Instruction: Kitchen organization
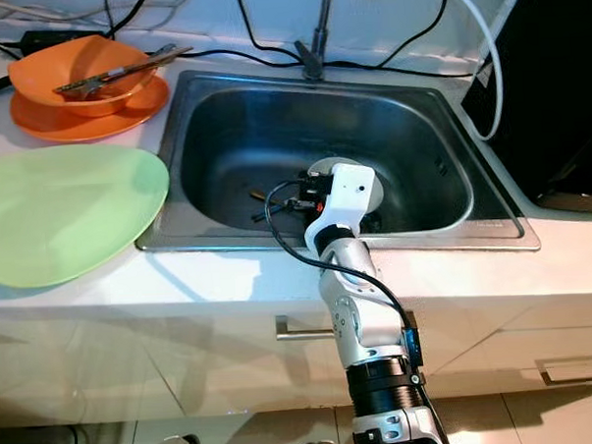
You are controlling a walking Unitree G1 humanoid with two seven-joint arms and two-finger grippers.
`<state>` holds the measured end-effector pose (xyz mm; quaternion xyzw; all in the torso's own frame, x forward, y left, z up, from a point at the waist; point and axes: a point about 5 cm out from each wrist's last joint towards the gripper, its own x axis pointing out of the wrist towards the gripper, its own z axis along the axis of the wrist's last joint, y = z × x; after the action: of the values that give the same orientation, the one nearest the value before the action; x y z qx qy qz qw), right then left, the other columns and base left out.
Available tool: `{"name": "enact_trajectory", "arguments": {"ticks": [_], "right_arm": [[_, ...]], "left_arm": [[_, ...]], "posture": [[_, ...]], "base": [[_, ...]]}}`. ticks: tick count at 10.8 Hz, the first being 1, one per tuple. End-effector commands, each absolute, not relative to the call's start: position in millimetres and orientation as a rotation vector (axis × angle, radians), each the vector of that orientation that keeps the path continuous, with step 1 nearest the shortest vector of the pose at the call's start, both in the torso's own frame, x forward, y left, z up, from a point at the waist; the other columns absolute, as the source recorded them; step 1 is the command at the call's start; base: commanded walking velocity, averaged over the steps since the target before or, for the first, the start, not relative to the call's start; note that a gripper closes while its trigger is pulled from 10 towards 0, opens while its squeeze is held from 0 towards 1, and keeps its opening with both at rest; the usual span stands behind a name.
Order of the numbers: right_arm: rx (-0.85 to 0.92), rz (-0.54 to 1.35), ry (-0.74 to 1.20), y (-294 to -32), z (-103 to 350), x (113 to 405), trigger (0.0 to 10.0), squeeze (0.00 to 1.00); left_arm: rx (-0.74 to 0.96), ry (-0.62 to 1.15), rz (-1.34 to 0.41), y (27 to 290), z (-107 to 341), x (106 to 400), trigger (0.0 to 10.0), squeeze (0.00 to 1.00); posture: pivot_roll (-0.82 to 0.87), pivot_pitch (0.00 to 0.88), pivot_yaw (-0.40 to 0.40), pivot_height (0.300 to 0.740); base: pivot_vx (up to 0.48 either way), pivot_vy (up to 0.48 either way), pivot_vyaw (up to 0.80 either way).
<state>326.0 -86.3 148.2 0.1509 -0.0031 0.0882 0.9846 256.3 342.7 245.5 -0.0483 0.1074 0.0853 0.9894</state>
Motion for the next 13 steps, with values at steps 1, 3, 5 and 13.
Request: {"name": "enact_trajectory", "arguments": {"ticks": [1, 3, 5, 13], "right_arm": [[0.305, 0.161, -0.013, -91.2, 149.4, 327.7, 10.0, 0.0], [0.305, 0.16, -0.011, -91.4, 148.7, 327.8, 10.0, 0.0], [0.307, 0.167, -0.01, -89.5, 148.5, 327.5, 10.0, 0.0], [0.305, 0.172, -0.005, -88.0, 146.7, 326.7, 10.0, 0.0]], "left_arm": [[-0.127, 0.288, 0.153, 339.6, 238.0, 255.9, 10.0, 0.0], [-0.151, 0.314, 0.179, 334.2, 238.8, 256.4, 10.0, 0.0], [-0.202, 0.376, 0.193, 326.0, 239.7, 258.1, 10.0, 0.0], [-0.608, 0.507, 0.094, 294.0, 187.0, 261.8, 10.0, 0.0]], "posture": [[0.07, 0.102, -0.095, 0.74], [0.07, 0.1, -0.096, 0.74], [0.07, 0.095, -0.091, 0.74], [0.07, 0.087, -0.083, 0.74]], "base": [[0.0, 0.0, 0.0], [0.0, 0.0, 0.0], [0.0, 0.0, 0.0], [0.0, 0.0, 0.0]]}}
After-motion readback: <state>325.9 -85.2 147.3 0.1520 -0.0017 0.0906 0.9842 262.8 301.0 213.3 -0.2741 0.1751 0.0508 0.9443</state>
